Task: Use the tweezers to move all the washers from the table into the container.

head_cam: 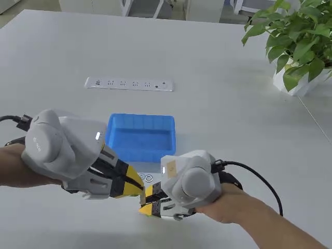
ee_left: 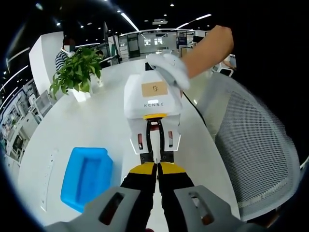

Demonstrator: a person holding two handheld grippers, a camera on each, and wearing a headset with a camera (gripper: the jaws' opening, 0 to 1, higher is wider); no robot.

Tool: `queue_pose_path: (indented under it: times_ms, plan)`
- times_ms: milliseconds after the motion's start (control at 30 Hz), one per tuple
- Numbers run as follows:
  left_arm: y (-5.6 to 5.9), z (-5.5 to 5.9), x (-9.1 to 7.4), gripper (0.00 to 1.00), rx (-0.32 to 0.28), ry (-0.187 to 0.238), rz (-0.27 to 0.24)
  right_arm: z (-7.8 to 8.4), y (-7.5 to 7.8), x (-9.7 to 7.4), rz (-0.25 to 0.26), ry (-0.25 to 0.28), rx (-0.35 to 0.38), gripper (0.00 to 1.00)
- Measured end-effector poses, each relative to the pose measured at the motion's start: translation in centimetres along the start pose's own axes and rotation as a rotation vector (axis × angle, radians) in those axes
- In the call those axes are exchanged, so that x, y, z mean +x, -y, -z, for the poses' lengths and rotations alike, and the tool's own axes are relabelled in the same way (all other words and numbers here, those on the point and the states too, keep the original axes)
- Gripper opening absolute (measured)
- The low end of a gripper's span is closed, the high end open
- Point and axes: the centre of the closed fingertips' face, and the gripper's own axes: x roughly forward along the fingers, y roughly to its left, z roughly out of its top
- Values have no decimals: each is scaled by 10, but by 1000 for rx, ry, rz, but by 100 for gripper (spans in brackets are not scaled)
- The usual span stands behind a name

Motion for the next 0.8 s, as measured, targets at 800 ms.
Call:
queue_pose_path:
  times_ms: [800]
  plan:
    - [-6, 1, -7, 5, 10, -1, -23, -4, 6, -6, 39, 8, 37, 28]
